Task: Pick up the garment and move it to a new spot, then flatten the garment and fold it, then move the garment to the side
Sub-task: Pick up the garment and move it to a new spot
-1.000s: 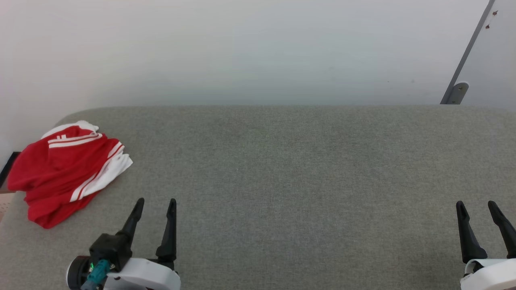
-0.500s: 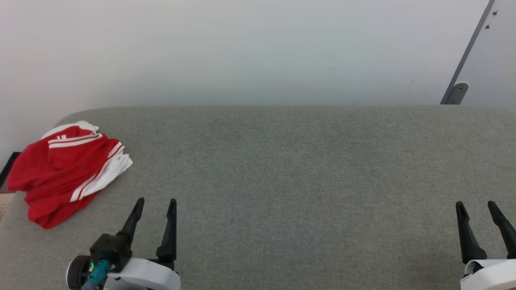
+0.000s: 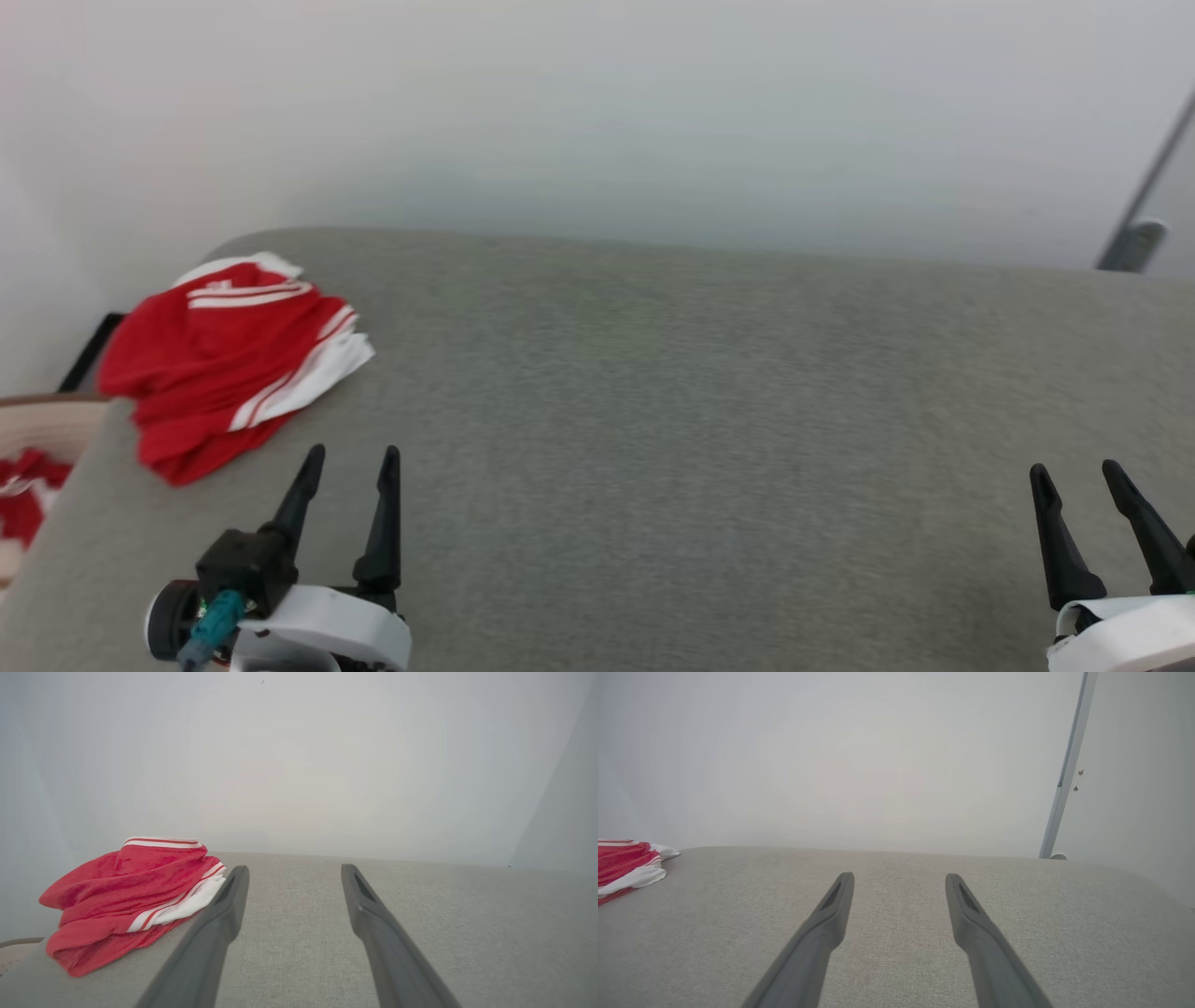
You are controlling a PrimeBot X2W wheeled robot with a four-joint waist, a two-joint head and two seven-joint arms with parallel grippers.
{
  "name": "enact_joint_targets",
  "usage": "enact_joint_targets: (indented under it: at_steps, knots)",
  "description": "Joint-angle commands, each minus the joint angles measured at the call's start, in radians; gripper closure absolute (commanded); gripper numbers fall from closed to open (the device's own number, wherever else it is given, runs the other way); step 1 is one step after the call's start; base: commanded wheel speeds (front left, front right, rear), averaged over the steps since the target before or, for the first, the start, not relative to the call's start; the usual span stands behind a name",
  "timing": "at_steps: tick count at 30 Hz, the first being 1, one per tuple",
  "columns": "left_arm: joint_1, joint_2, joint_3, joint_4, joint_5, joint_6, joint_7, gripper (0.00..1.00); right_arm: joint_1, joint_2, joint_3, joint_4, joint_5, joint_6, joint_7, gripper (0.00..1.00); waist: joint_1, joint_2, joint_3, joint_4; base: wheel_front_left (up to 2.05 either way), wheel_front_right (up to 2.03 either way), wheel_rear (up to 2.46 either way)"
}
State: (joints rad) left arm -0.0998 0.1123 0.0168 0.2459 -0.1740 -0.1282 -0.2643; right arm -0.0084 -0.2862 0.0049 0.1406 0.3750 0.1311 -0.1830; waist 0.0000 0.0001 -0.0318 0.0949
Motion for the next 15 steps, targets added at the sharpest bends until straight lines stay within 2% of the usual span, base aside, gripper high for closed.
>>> enact_joint_targets:
  at_steps: [1, 7, 15]
  knots:
    - [-0.006, 0.006, 0.006, 0.005, -0.002, -0.002, 0.000, 0.00, -0.001, -0.008, 0.009, 0.000, 0.007, 0.000, 0.002, 0.00, 0.0000, -0.0001, -0.005, 0.061, 0.00, 0.00, 0.00]
    - [-0.021, 0.012, 0.015, 0.011, -0.008, -0.002, 0.000, 0.00, -0.019, -0.016, 0.041, 0.010, 0.013, 0.000, 0.001, 0.00, 0.0000, -0.0001, -0.012, 0.172, 0.00, 0.00, 0.00]
    - [-0.024, 0.013, 0.039, 0.007, -0.017, 0.000, 0.000, 0.00, -0.049, -0.025, 0.095, 0.031, 0.018, -0.001, -0.008, 0.00, 0.0000, -0.0001, -0.021, 0.285, 0.00, 0.00, 0.00]
